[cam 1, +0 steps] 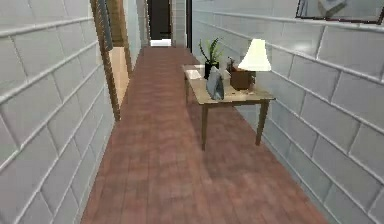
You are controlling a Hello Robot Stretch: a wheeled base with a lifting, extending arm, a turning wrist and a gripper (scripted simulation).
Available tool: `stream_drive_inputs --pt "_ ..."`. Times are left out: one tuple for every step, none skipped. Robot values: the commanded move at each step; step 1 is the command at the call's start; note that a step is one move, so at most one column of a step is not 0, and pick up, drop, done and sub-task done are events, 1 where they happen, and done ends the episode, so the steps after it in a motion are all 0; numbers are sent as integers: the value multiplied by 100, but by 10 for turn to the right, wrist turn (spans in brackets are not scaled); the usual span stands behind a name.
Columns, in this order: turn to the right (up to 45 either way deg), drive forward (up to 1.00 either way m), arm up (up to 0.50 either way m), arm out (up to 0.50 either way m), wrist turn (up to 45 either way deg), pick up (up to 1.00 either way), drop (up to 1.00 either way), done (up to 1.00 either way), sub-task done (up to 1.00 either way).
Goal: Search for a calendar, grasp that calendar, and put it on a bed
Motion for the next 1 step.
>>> stream_drive_inputs --pt "0 100 0 0 0 0 0 0 0"
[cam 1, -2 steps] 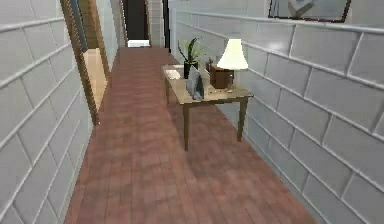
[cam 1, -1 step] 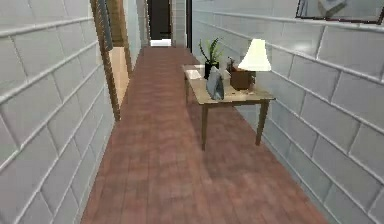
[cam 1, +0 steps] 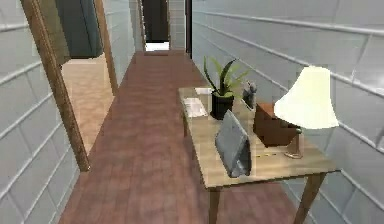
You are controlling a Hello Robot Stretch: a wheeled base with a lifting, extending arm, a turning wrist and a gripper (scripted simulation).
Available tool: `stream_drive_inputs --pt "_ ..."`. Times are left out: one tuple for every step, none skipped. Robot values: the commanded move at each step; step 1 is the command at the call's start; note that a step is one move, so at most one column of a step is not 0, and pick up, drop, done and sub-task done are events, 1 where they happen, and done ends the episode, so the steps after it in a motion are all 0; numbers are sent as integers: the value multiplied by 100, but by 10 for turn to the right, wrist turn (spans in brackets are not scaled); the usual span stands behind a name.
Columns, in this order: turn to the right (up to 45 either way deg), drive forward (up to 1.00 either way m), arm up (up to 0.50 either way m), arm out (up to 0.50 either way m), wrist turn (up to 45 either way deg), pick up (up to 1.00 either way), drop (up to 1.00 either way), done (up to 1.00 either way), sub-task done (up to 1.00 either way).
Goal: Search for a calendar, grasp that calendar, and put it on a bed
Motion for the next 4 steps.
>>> stream_drive_inputs --pt "-180 0 0 0 0 0 0 0 0" --pt "0 5 0 0 0 0 0 0 0" --pt "-450 0 0 0 0 0 0 0 0" --pt "-90 0 0 0 0 0 0 0 0"
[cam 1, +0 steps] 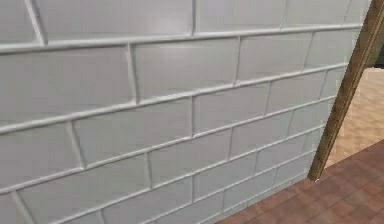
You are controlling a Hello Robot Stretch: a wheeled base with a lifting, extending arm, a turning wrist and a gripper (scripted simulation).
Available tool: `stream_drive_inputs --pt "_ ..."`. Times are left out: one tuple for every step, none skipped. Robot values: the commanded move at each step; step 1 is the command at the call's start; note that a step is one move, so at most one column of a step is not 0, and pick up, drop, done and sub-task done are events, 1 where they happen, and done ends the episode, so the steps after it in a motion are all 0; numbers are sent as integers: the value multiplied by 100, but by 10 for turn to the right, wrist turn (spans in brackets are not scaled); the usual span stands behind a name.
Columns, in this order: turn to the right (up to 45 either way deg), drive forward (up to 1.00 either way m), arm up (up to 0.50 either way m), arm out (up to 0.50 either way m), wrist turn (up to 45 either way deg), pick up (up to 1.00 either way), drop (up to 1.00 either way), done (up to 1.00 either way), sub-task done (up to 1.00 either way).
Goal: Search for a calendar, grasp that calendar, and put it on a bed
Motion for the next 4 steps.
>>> stream_drive_inputs --pt "0 0 50 0 0 0 0 0 0" --pt "0 0 22 0 0 0 0 0 0" --pt "0 0 0 48 0 0 0 0 0" --pt "0 0 0 0 450 0 0 0 0"
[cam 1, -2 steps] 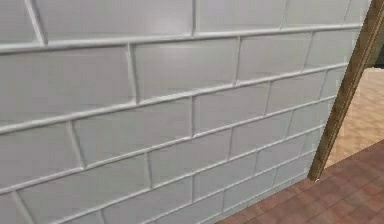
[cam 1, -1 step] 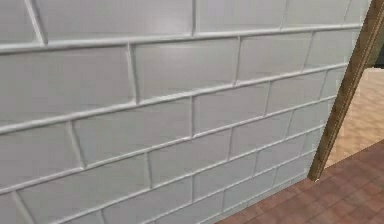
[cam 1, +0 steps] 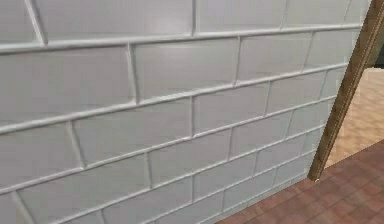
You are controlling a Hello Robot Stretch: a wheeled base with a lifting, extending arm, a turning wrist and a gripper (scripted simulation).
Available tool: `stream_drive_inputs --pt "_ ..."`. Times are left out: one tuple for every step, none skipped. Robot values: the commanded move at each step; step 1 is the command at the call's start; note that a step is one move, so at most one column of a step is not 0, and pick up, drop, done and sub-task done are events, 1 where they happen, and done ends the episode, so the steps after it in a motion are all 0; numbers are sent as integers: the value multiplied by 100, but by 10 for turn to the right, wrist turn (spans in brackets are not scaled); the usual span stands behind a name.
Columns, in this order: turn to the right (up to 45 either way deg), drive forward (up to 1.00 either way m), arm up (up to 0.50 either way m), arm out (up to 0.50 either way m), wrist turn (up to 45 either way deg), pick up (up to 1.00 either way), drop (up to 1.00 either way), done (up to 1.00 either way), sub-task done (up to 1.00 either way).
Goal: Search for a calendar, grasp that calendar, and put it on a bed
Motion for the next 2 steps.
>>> stream_drive_inputs --pt "0 0 0 0 450 0 0 0 0" --pt "0 0 0 0 450 0 0 0 0"
